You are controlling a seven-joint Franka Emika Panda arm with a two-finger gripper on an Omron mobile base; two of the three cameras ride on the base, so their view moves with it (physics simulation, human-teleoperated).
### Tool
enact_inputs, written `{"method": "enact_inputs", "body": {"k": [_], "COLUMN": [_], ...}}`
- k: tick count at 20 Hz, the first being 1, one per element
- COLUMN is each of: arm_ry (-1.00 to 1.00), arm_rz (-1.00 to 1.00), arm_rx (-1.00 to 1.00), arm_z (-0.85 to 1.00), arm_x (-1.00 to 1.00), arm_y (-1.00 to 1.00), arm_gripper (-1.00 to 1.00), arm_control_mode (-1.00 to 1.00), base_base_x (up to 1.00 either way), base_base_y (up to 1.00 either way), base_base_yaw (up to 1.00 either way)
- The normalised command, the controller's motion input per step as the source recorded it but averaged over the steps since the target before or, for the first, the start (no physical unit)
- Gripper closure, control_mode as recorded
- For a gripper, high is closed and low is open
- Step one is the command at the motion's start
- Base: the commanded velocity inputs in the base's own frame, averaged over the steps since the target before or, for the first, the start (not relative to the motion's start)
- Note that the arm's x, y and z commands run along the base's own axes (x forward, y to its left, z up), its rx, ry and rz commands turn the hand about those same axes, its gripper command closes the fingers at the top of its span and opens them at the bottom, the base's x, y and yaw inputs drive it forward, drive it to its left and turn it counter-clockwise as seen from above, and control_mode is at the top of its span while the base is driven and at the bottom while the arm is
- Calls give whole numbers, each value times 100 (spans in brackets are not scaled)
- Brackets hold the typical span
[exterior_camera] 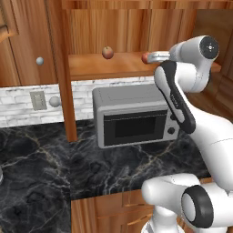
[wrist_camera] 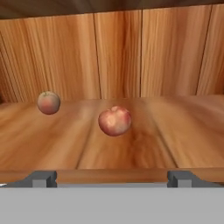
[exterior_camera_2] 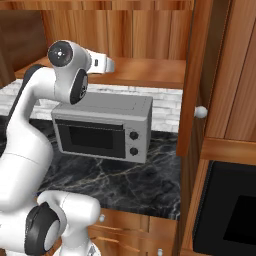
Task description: Pick the peachs from the cabinet and place them in one bowl. Pick the mango from the sink and place it in the other bowl.
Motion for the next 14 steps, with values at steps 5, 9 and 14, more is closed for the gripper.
{"method": "enact_inputs", "body": {"k": [5,9,14], "arm_ry": [3,9,10], "arm_rz": [5,3,2], "arm_rx": [0,-1,-3], "arm_z": [0,0,0], "arm_x": [17,18,21], "arm_y": [2,1,1], "arm_gripper": [-100,-100,-100], "arm_control_mode": [-100,-100,-100], "base_base_x": [0,0,0], "base_base_y": [0,0,0], "base_base_yaw": [0,0,0]}}
